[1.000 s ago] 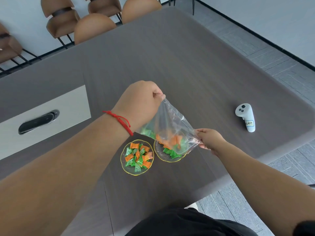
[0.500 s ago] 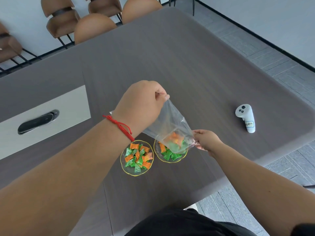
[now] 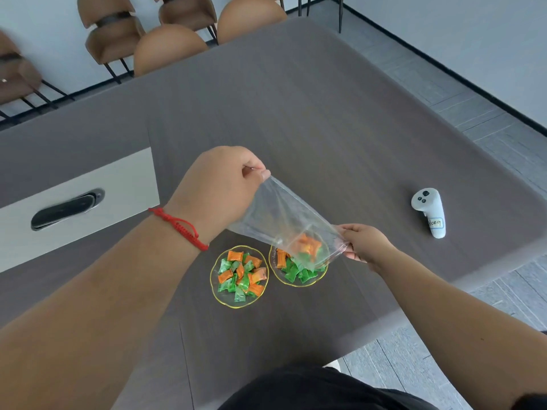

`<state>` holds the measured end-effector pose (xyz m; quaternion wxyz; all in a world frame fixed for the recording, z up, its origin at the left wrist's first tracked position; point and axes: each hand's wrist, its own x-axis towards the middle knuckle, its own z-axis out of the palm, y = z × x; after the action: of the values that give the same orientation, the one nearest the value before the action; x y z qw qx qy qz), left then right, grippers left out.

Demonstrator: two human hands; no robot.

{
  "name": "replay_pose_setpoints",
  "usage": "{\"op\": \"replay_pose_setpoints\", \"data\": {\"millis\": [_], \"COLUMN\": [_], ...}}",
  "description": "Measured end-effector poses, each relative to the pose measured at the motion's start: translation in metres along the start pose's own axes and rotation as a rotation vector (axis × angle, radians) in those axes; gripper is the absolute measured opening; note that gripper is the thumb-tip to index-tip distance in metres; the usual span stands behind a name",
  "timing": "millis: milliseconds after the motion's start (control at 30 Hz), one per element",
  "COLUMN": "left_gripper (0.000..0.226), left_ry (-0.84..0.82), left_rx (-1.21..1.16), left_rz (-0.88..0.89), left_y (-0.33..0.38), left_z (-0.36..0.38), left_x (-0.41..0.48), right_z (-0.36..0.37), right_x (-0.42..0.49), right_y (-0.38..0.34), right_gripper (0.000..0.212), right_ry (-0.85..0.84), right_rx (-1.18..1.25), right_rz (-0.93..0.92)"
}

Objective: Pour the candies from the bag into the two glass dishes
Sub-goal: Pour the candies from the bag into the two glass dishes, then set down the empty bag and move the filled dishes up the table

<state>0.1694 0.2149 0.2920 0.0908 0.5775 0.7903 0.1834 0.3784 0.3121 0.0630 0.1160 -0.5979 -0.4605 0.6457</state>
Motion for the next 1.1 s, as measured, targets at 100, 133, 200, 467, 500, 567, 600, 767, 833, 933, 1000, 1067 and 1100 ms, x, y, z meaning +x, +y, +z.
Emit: {"op": "replay_pose_setpoints", "data": {"millis": [100,133,200,467,500,567,600,767,833,933,1000,1067,1100], "left_gripper": [0.018,0.017,0.015,0.019,0.022,0.028,0.029,0.010,0.012,0.025,0.029,0.038,0.044], "left_ry": [-0.040,-0.052,-0.071,0.076,0.140,0.216,0.231,0.153,0.056,-0.060,-0.076,-0.158,-0.242], "left_rx": [0.022,0.028,0.040,0.010,-0.036,-0.064,-0.048,-0.050,-0.096,-0.197,-0.287,-0.391,-0.409], "left_rz": [-0.004,-0.011,-0.038,-0.205,-0.231,-0.300,-0.332,-0.672,-0.808,-0.990,-1.073,-1.118,-1.139], "left_y": [-0.018,-0.026,-0.044,-0.172,-0.193,-0.228,-0.245,-0.277,-0.281,-0.291,-0.290,-0.285,-0.282], "left_z": [-0.011,-0.015,-0.026,-0.084,-0.084,-0.076,-0.066,0.018,0.057,0.109,0.135,0.154,0.160], "left_x": [-0.003,-0.003,-0.004,-0.054,-0.072,-0.112,-0.133,-0.218,-0.230,-0.233,-0.228,-0.222,-0.220], "right_z": [0.003,0.005,0.012,0.087,0.102,0.135,0.150,0.217,0.238,0.262,0.267,0.261,0.254], "right_x": [0.001,0.002,0.002,-0.024,-0.027,-0.027,-0.024,0.008,0.020,0.033,0.042,0.050,0.056], "right_y": [-0.008,-0.013,-0.027,-0.110,-0.115,-0.120,-0.118,-0.091,-0.081,-0.069,-0.060,-0.049,-0.043], "right_gripper": [0.019,0.019,0.020,0.021,0.022,0.024,0.025,0.035,0.035,0.043,0.052,0.061,0.061], "right_ry": [-0.010,-0.002,0.028,-0.064,-0.092,-0.155,-0.180,-0.253,-0.287,-0.398,-0.484,-0.509,-0.492], "right_rx": [-0.001,-0.011,-0.061,-0.243,-0.255,-0.275,-0.294,-0.407,-0.428,-0.419,-0.410,-0.440,-0.478], "right_rz": [-0.013,-0.028,-0.083,-0.421,-0.463,-0.510,-0.522,-0.457,-0.406,-0.312,-0.262,-0.247,-0.266]}}
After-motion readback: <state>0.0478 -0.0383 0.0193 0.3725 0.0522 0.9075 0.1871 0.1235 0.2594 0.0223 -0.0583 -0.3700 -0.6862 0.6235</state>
